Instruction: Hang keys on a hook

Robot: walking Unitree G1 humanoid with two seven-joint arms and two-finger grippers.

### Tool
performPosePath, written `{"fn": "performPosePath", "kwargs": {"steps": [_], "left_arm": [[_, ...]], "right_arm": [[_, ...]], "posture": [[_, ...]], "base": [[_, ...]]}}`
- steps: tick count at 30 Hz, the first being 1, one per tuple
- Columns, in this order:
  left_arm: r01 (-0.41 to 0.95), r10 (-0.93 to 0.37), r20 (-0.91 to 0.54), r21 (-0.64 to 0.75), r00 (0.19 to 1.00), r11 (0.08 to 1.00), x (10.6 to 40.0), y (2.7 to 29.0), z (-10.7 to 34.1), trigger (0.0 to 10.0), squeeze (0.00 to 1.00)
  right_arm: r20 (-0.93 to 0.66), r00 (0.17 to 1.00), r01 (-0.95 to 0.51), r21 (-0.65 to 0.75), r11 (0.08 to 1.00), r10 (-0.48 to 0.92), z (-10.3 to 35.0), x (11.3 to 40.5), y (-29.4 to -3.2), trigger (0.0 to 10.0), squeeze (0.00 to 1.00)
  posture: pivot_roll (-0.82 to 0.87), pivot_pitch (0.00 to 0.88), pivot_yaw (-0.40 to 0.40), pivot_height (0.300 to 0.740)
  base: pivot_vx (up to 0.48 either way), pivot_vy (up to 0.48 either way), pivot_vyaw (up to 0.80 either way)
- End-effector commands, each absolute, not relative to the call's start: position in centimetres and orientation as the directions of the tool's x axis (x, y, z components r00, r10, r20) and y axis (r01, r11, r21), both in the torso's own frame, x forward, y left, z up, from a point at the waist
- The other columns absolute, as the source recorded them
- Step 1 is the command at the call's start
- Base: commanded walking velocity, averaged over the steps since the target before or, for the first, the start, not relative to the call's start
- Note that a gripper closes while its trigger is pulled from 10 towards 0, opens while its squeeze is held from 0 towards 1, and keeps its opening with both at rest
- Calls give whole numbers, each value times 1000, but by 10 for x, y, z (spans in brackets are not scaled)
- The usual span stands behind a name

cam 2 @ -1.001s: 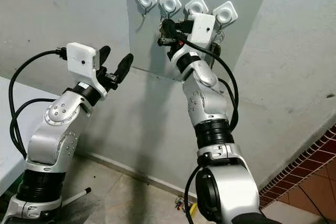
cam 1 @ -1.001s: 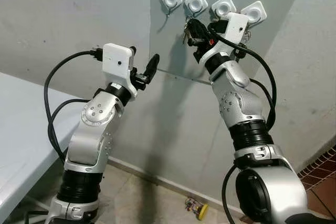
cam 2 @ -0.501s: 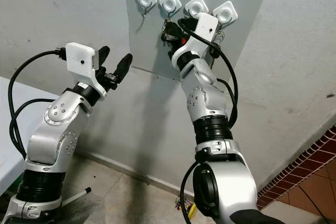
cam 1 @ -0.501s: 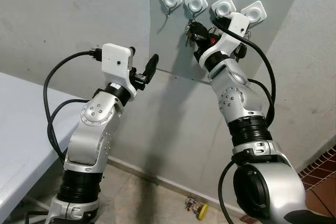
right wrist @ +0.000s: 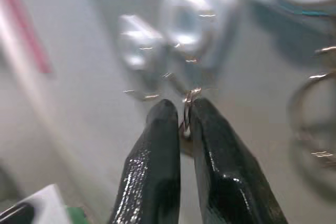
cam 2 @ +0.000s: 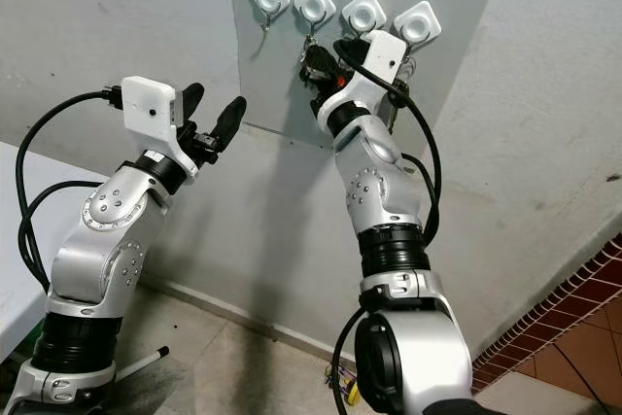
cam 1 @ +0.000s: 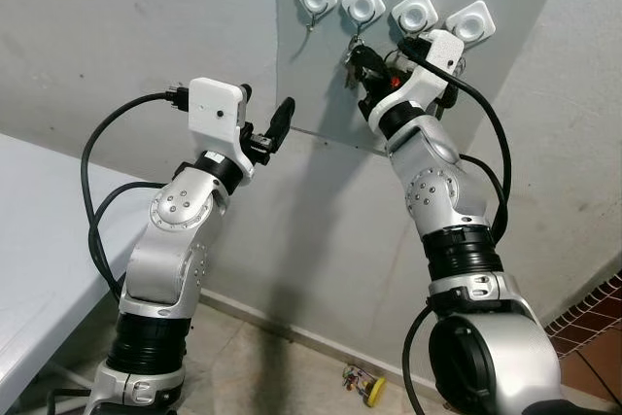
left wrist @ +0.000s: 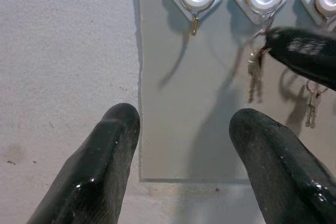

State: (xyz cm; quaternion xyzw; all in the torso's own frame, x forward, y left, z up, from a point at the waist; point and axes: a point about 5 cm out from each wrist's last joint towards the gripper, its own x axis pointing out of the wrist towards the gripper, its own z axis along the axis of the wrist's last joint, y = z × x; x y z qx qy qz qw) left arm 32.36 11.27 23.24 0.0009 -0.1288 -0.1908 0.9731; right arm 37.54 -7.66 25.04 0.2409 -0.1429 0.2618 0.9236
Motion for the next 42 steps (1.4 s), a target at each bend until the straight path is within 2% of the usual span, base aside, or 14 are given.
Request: {"fn": "performPosePath", "kwargs": {"steps": [1,9,20,21,22,25,26,29,30,35,37,41,42], "left_arm": [[359,-362,278,65,890,931,324,113,241,10000,0],[342,-349,281,72,894,937,325,114,241,10000,0],[339,-345,280,71,896,938,324,115,240,10000,0],[339,-345,280,71,896,938,324,114,240,10000,0],[338,-344,280,71,896,938,324,114,240,10000,0],[338,-343,280,70,897,939,324,114,239,10000,0],[336,-343,279,72,897,939,324,114,239,10000,0],[334,-341,277,73,898,940,324,114,238,10000,0],[326,-332,273,68,903,943,324,116,236,10000,0],[312,-317,267,60,910,948,324,119,232,10000,0],[229,-236,137,62,962,971,325,131,177,10000,0],[151,-154,28,100,988,984,319,140,127,10000,0],[151,-154,28,100,988,984,319,140,127,10000,0]], "right_arm": [[452,770,-612,322,722,450,261,371,-74,10000,1000],[461,742,-648,303,699,488,255,366,-72,10000,1000],[383,785,-603,296,741,487,238,363,-76,10000,1000],[385,781,-608,292,738,491,238,363,-76,10000,541],[381,784,-603,282,746,490,237,362,-76,10000,0],[385,780,-609,284,740,494,235,361,-75,10000,0],[399,761,-635,292,715,512,235,359,-74,10000,141],[418,734,-668,303,679,536,234,356,-72,10000,141],[408,733,-670,297,680,544,229,354,-73,10000,1000],[394,732,-673,287,681,557,220,350,-73,10000,1000],[266,762,-645,232,728,591,167,342,-80,10000,1000],[121,825,-563,245,789,552,118,332,-94,10000,1000],[121,825,-563,245,789,552,118,332,-94,10000,1000]], "posture": [[-63,0,-45,724],[-63,0,-45,724],[-58,0,-44,724],[-58,0,-44,724],[-58,0,-44,724],[-58,0,-44,724],[-56,0,-45,724],[-56,0,-45,724],[-55,0,-47,724],[-55,0,-47,724],[-57,0,-44,724],[-68,0,-38,724],[-68,0,-38,724]], "base": [[0,0,0],[0,0,0],[0,0,0],[0,0,0],[0,0,0],[0,0,0],[0,0,0],[0,0,0],[0,0,0],[0,0,0],[0,0,0],[0,0,0],[0,0,0]]}}
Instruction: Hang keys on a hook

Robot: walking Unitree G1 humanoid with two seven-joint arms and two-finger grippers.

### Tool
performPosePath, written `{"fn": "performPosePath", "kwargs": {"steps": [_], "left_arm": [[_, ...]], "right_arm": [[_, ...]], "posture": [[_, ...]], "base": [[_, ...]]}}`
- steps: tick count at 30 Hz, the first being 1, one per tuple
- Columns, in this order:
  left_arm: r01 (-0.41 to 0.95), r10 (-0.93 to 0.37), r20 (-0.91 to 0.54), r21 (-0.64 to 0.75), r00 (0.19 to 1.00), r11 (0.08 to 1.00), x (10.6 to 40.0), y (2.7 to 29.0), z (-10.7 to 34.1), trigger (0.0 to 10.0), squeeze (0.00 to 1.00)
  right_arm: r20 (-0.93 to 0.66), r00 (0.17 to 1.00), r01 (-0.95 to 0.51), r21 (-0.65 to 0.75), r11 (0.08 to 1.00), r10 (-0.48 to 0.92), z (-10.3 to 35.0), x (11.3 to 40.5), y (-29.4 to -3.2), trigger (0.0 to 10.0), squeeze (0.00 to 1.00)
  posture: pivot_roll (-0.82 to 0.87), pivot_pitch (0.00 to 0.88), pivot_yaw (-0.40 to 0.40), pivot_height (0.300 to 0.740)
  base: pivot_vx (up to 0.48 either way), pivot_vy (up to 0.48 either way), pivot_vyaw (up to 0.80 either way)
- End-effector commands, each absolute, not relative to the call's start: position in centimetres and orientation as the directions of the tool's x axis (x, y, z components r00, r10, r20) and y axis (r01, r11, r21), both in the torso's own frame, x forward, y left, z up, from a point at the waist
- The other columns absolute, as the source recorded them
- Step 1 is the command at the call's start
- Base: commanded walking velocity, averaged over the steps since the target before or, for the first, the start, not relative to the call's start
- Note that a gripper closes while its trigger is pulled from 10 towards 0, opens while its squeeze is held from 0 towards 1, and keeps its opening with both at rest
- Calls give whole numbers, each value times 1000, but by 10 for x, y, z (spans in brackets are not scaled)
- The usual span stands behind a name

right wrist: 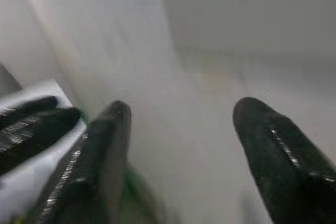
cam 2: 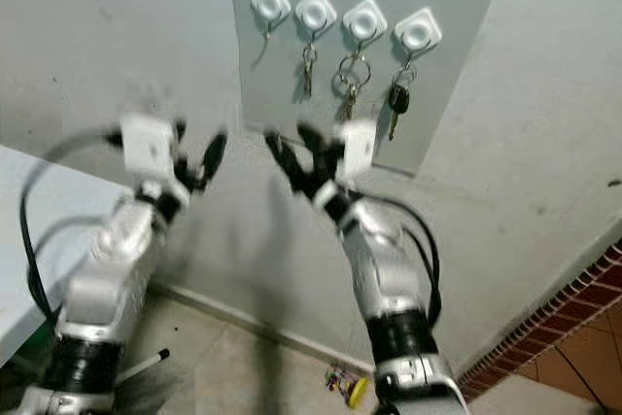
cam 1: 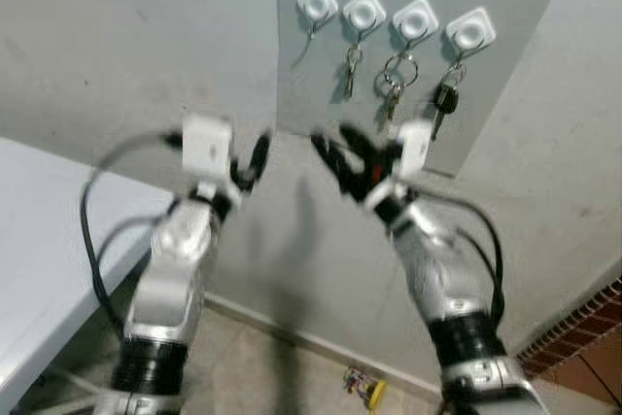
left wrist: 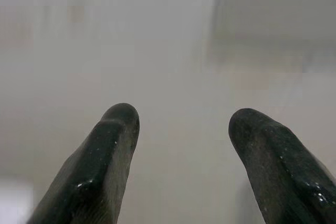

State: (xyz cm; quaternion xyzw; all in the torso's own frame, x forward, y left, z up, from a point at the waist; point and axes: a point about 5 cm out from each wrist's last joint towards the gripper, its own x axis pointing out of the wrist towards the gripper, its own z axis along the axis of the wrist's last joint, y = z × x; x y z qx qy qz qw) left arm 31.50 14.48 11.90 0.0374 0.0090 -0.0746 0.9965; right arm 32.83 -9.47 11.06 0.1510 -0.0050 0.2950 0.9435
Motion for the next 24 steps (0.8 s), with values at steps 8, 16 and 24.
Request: {"fn": "performPosePath", "kwargs": {"steps": [8,16,24], "left_arm": [[191,-184,-123,48,975,980,305,145,67,10000,0],[205,-200,-249,-4,948,979,289,143,23,10000,0],[211,-215,-370,-52,904,976,271,141,-9,10000,0]], "right_arm": [[-62,864,-471,246,847,499,60,313,-110,10000,1000],[-266,868,-385,174,906,420,12,289,-128,10000,1000],[-472,824,-309,90,947,314,-27,257,-149,10000,1000]], "posture": [[-74,0,-34,724],[-73,0,-33,724],[-83,0,-26,724]], "base": [[0,0,0],[0,0,0],[0,0,0]]}}
